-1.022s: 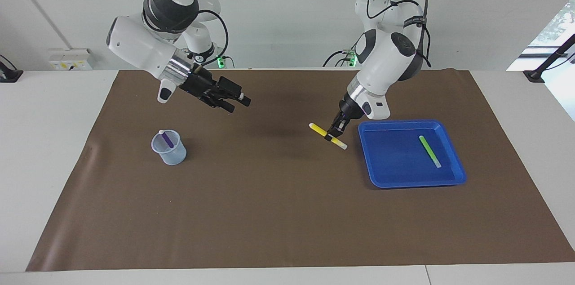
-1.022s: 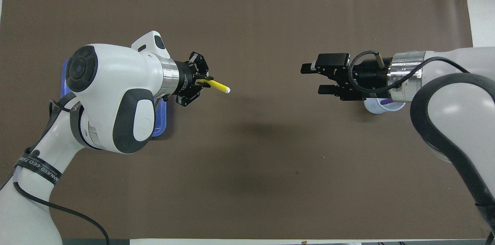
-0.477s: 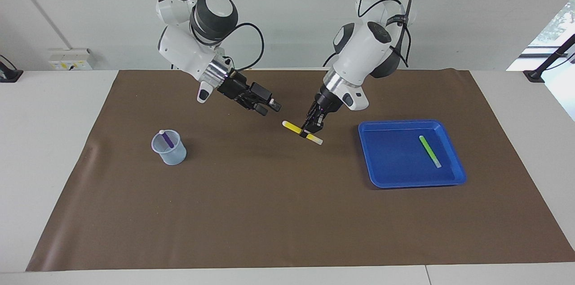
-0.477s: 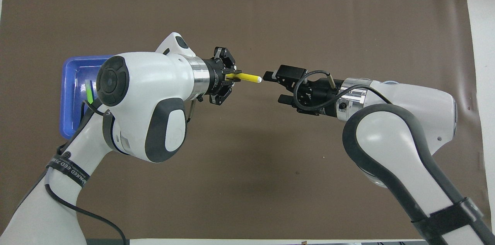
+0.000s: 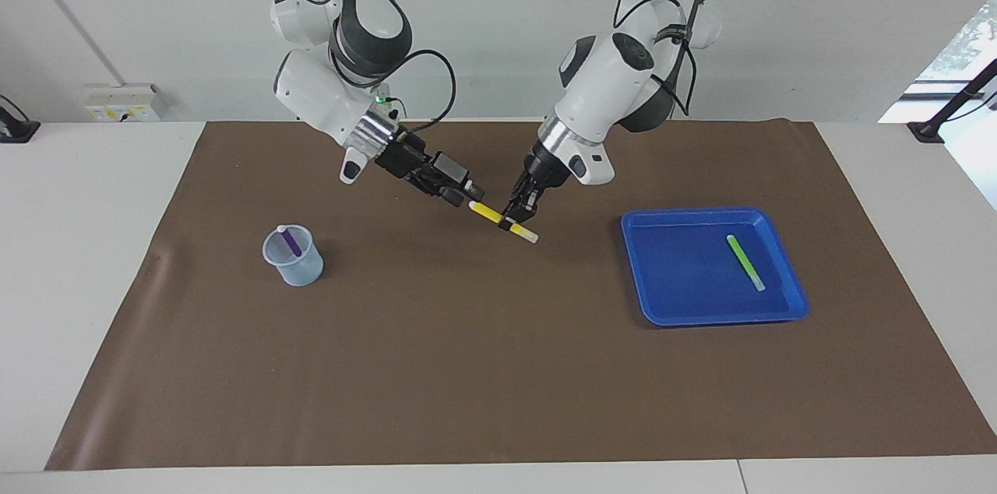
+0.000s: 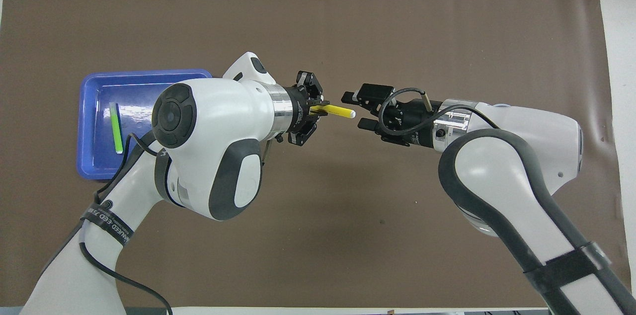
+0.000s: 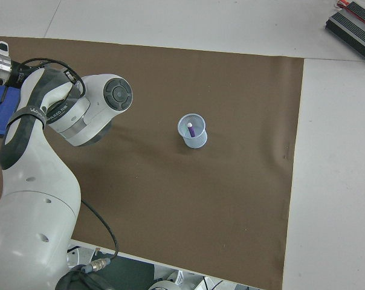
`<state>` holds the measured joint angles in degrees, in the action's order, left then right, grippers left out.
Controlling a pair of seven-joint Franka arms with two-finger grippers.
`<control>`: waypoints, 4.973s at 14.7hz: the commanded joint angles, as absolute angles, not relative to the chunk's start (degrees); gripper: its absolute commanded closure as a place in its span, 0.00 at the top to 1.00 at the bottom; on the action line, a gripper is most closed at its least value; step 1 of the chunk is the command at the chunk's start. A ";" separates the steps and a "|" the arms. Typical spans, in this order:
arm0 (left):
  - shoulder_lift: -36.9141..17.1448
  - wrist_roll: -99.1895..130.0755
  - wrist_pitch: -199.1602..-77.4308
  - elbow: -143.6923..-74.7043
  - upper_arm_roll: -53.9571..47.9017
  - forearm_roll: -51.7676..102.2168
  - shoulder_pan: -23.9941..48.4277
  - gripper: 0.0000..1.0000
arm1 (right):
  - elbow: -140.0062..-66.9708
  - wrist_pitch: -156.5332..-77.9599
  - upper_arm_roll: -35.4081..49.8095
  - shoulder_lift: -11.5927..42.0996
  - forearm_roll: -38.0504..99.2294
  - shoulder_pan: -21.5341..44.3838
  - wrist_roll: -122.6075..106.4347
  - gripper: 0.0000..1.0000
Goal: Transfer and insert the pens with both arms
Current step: 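Grasp the yellow pen with the right gripper and open the left gripper, then insert the yellow pen into the cup while the left gripper returns, then grasp the green pen with the left gripper while the right gripper releases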
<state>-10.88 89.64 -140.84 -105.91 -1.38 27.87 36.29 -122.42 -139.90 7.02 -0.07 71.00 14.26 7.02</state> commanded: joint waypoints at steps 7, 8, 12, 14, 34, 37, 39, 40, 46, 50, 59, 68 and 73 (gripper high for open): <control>-11.69 90.26 -141.42 -104.85 -0.53 28.92 38.32 0.00 | -122.70 -140.89 7.29 -0.18 72.60 14.41 5.19 0.67; -11.69 90.26 -141.42 -104.85 -0.53 28.92 38.32 0.00 | -122.78 -140.89 7.29 -0.18 72.60 14.41 5.19 0.65; -11.60 90.18 -141.59 -104.94 -0.53 28.92 38.32 0.00 | -122.78 -140.89 7.29 -0.26 72.60 14.68 5.19 0.54; -11.69 90.18 -141.59 -104.94 -0.53 28.92 38.32 0.00 | -122.78 -140.98 7.29 -0.26 72.60 15.38 5.19 0.54; -9.33 77.28 -134.32 -105.38 0.18 22.88 34.81 1.00 | -120.51 -134.49 7.12 0.26 65.78 11.70 5.01 0.00; -8.00 64.57 -127.81 -105.82 0.17 18.72 30.07 1.00 | -114.02 -123.35 7.12 2.19 50.15 5.47 4.14 0.00; -7.21 53.75 -124.03 -106.78 0.18 18.63 26.73 1.00 | -109.18 -116.05 7.12 2.81 40.74 2.13 3.61 0.00; -6.95 48.31 -123.49 -107.66 0.35 18.28 24.89 1.00 | -107.16 -112.97 7.12 2.81 35.82 0.89 2.47 0.00; -5.71 19.92 -124.36 -114.34 0.35 11.69 14.00 1.00 | -96.33 -100.63 7.03 5.27 7.68 -7.46 -25.70 0.00; -6.50 3.91 -128.82 -118.37 0.35 7.04 5.82 1.00 | -98.43 -104.23 6.94 5.01 -1.14 -8.61 -33.92 0.00; -12.82 -4.92 -135.44 -121.29 0.35 6.50 -2.72 1.00 | -109.86 -112.50 6.94 1.41 -2.89 -8.52 -33.92 0.00; -13.18 -5.01 -134.91 -122.43 0.53 6.50 -4.92 0.00 | -114.35 -118.74 6.94 1.67 -3.25 -8.61 -33.84 0.32; -12.83 -4.83 -132.55 -120.68 0.53 6.50 -4.83 0.00 | -112.25 -117.43 7.03 2.46 -2.99 -8.79 -33.75 1.00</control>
<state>-13.38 -4.80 -134.03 -121.20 0.72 7.49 -4.58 -113.12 -117.92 6.43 2.56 -2.15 -7.94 -32.85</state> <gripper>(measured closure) 0.819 0.326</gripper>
